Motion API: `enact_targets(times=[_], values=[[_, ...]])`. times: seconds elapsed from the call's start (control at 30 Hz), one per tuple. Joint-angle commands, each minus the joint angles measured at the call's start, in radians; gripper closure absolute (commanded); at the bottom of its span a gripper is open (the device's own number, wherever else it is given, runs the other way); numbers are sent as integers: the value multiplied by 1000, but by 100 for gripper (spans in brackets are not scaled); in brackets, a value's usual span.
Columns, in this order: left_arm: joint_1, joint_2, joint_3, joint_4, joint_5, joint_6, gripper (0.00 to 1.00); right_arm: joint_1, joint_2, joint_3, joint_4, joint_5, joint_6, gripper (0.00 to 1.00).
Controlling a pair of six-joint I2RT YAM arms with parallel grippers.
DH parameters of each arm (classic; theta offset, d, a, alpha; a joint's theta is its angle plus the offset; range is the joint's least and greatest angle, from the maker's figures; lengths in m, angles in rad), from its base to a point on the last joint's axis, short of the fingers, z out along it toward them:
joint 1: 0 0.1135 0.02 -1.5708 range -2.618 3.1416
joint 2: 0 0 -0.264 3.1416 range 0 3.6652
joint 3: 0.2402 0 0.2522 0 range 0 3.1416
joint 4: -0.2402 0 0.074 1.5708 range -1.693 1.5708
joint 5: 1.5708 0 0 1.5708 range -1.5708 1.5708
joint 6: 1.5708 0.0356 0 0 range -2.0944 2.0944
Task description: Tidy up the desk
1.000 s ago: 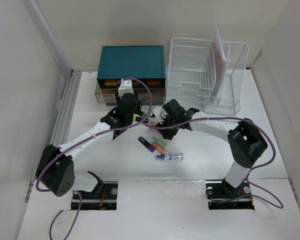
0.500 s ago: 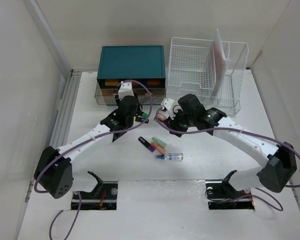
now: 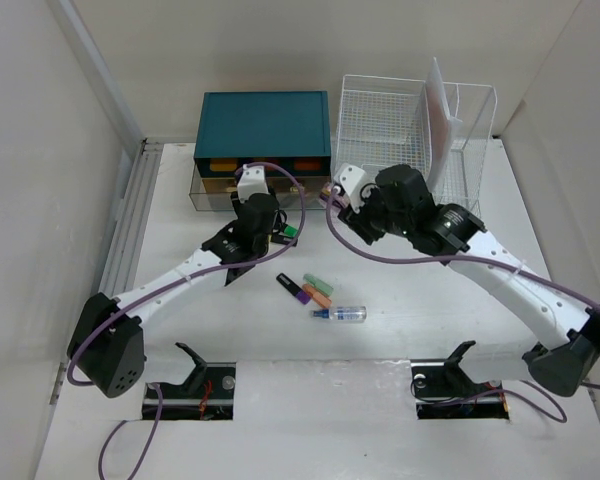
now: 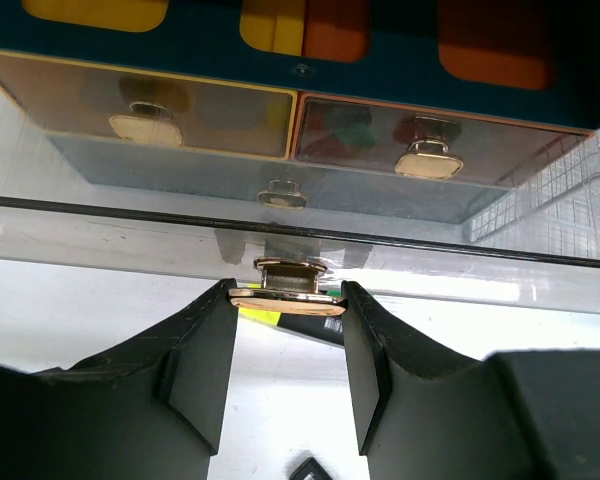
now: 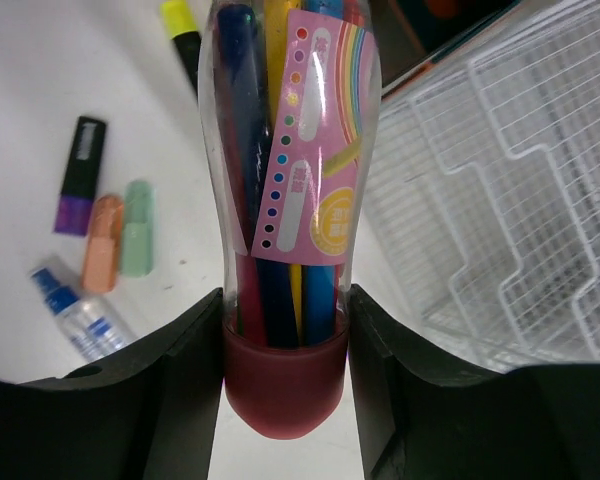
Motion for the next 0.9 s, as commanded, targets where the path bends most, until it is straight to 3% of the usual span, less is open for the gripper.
enact_targets(times=[0.0,0.43,0.87], values=[[-8,-51,-13,13,-10,-32,85,-11,55,99,142,104,-61,100],[-8,-69,-31,31,1,-42,65,-98,374,415,219,-9,-138,100],[-8,-60,-40,40,12,-42,63,-118,505,531,233,-245,-125,100]])
